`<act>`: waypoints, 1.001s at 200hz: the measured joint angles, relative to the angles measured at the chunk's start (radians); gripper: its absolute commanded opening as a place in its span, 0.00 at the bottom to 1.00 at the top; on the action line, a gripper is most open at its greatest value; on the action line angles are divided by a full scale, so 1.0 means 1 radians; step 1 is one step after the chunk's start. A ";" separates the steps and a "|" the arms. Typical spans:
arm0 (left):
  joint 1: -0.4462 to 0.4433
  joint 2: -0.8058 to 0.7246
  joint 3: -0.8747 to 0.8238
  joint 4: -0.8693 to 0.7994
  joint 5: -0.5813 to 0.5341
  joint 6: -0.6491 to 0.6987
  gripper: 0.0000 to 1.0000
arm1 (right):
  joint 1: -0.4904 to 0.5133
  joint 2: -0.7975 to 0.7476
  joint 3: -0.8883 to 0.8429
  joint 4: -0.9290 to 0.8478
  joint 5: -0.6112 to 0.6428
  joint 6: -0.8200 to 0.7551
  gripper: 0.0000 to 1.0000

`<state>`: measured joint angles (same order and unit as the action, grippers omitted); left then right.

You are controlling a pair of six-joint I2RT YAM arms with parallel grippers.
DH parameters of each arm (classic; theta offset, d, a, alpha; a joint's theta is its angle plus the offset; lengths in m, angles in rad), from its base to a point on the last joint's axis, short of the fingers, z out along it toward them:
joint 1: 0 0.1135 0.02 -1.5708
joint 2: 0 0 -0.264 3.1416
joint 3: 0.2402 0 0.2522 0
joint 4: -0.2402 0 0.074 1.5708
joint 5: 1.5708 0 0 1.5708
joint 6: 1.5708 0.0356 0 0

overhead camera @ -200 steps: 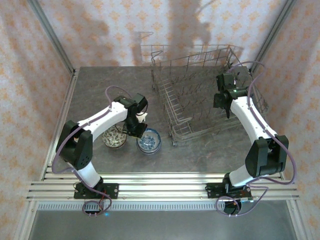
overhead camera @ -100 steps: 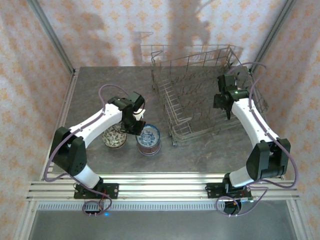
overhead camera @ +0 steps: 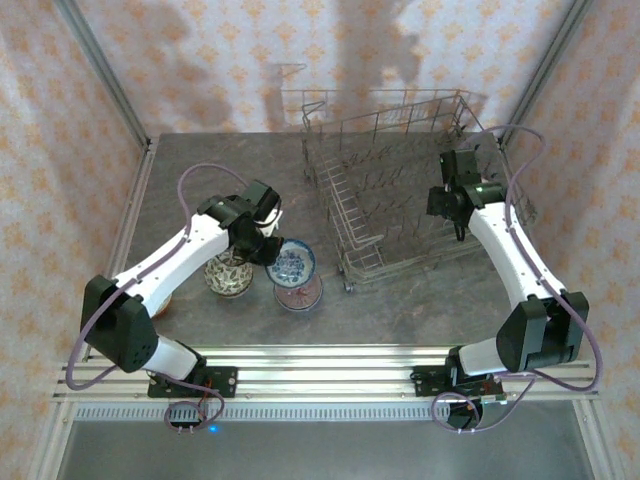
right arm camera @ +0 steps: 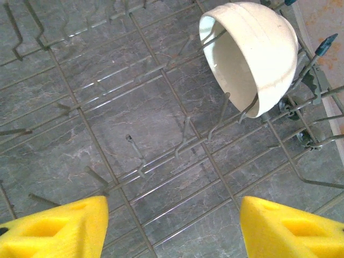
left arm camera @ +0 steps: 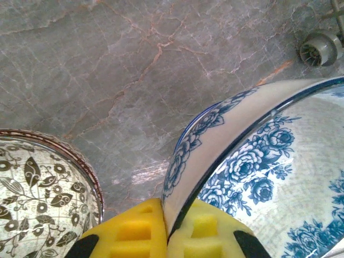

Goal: Load the bowls into the dish rack

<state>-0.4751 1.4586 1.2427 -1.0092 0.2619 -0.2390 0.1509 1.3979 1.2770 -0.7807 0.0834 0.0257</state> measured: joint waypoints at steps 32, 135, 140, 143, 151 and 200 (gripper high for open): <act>0.018 -0.002 0.052 -0.001 -0.018 0.001 0.00 | 0.000 -0.006 0.019 -0.035 -0.034 0.000 0.65; 0.176 0.151 0.518 0.066 -0.018 0.046 0.00 | 0.006 0.072 0.391 -0.117 -0.183 0.011 0.64; 0.176 0.163 0.533 0.072 -0.013 0.046 0.00 | 0.006 0.082 0.409 -0.118 -0.195 0.011 0.63; 0.176 0.170 0.545 0.076 -0.008 0.046 0.00 | 0.006 0.091 0.425 -0.117 -0.206 0.011 0.63; 0.175 0.190 0.574 0.089 0.002 0.045 0.00 | 0.008 0.107 0.456 -0.118 -0.225 0.011 0.63; 0.167 0.264 0.710 0.155 0.045 0.038 0.00 | 0.064 0.226 0.690 -0.128 -0.320 -0.001 0.62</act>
<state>-0.3077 1.7226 1.9522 -0.8543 0.3069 -0.2008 0.2150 1.6241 1.9667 -0.9085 -0.2371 0.0246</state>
